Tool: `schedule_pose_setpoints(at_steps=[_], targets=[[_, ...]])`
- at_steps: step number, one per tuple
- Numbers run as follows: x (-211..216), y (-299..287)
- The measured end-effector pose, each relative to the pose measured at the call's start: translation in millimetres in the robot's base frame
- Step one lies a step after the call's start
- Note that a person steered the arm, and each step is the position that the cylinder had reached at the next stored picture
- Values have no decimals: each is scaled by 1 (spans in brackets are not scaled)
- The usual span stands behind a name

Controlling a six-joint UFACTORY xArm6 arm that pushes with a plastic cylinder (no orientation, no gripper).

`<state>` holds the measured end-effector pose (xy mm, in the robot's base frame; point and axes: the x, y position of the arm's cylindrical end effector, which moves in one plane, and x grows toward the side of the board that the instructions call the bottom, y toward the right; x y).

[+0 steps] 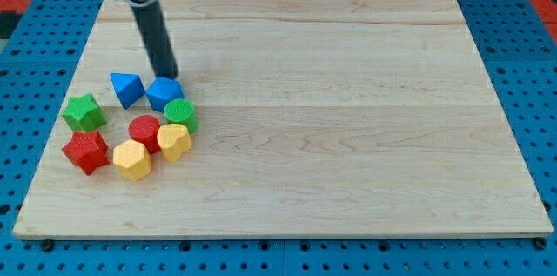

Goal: Place the blue triangle left of blue cube

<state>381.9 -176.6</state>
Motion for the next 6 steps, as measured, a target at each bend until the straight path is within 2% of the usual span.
schedule_pose_setpoints(at_steps=[3,6], targets=[[-7,-69],[16,-49]])
